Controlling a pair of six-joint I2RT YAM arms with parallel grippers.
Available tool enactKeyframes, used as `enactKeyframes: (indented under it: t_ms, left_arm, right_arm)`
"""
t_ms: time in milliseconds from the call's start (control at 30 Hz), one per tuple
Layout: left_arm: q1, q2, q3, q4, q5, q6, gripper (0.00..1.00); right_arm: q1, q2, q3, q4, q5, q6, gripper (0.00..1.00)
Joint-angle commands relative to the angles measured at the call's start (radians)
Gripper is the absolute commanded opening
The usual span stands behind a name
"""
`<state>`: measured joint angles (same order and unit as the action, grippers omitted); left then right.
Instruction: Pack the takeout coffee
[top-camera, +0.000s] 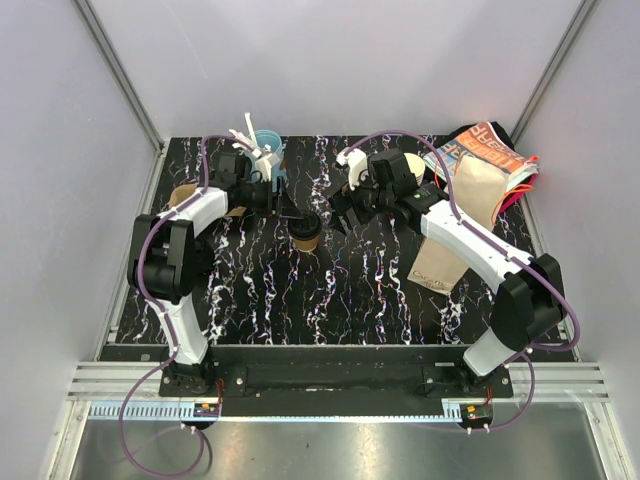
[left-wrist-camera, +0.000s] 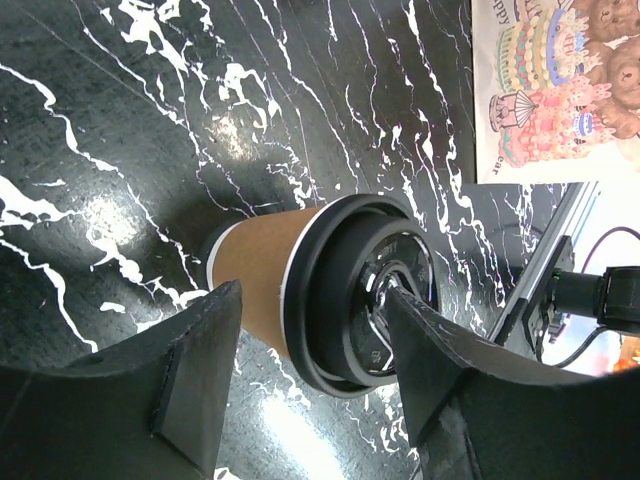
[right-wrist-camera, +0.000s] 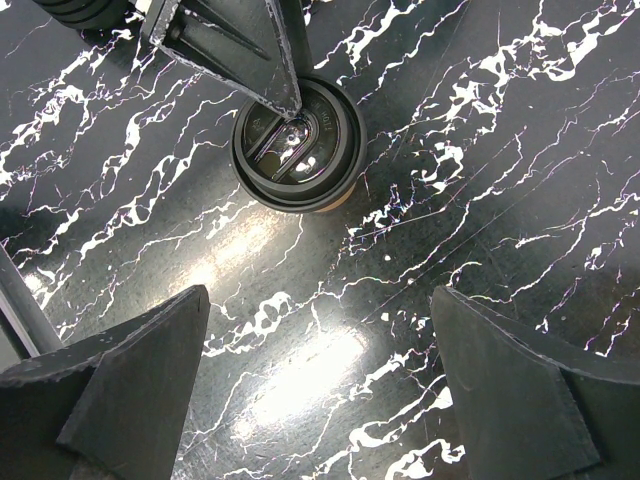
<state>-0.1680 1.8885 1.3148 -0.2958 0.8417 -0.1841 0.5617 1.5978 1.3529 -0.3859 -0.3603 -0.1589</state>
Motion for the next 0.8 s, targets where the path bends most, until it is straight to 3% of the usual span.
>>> enactKeyframes:
  t_ms: [0,333,567,767]
  left_arm:
    - [0.005,0.012,-0.014,0.061,0.063,-0.006,0.62]
    - [0.004,0.04,-0.034,0.066,0.053,-0.005,0.56]
    - [0.001,0.076,-0.064,0.07,0.033,-0.005,0.44]
    - [-0.011,0.1,-0.083,0.078,0.019,-0.002,0.43]
  right_arm:
    - [-0.008,-0.039,0.008,0.033,-0.017,0.01,0.97]
    - [-0.008,-0.027,0.009,0.035,-0.022,0.015,0.97]
    - [-0.009,0.017,0.008,0.059,-0.037,0.064,0.95]
    - [-0.017,0.091,0.054,0.064,-0.077,0.108,0.84]
